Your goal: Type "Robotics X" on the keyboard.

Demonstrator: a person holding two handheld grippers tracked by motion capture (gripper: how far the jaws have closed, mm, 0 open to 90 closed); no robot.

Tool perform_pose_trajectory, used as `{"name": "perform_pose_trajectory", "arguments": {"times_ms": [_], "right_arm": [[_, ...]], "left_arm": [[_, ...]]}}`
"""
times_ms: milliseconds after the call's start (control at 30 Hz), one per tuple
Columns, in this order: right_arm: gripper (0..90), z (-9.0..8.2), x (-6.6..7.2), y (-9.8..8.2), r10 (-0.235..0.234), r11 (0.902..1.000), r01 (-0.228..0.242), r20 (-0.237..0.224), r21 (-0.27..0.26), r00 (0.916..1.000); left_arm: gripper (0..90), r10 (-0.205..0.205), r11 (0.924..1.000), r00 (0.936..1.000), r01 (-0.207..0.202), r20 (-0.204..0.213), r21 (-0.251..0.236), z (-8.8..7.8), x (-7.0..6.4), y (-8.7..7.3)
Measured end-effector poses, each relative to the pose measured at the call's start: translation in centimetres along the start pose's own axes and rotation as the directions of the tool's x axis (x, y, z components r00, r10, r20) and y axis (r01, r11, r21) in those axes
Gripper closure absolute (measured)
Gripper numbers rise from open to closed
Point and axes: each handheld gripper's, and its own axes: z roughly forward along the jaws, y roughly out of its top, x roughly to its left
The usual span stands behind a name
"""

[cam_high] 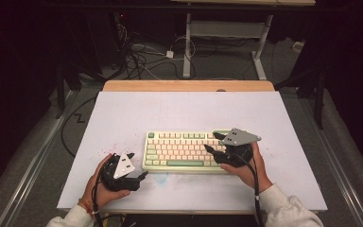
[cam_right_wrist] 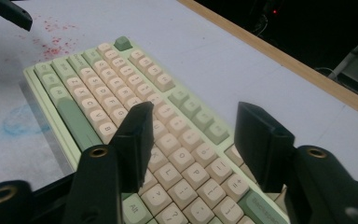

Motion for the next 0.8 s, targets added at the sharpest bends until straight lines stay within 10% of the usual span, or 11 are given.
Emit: {"name": "perform_pose_trajectory", "arguments": {"times_ms": [800], "right_arm": [[25.3,-5.2,0.7,-3.6,-0.002,0.9989,0.009,0.14,-0.046,0.9902]], "left_arm": [[42.0,-0.087,0.9962,0.996,0.087,0.023,-0.003,-0.7,0.7,1.0]]}}
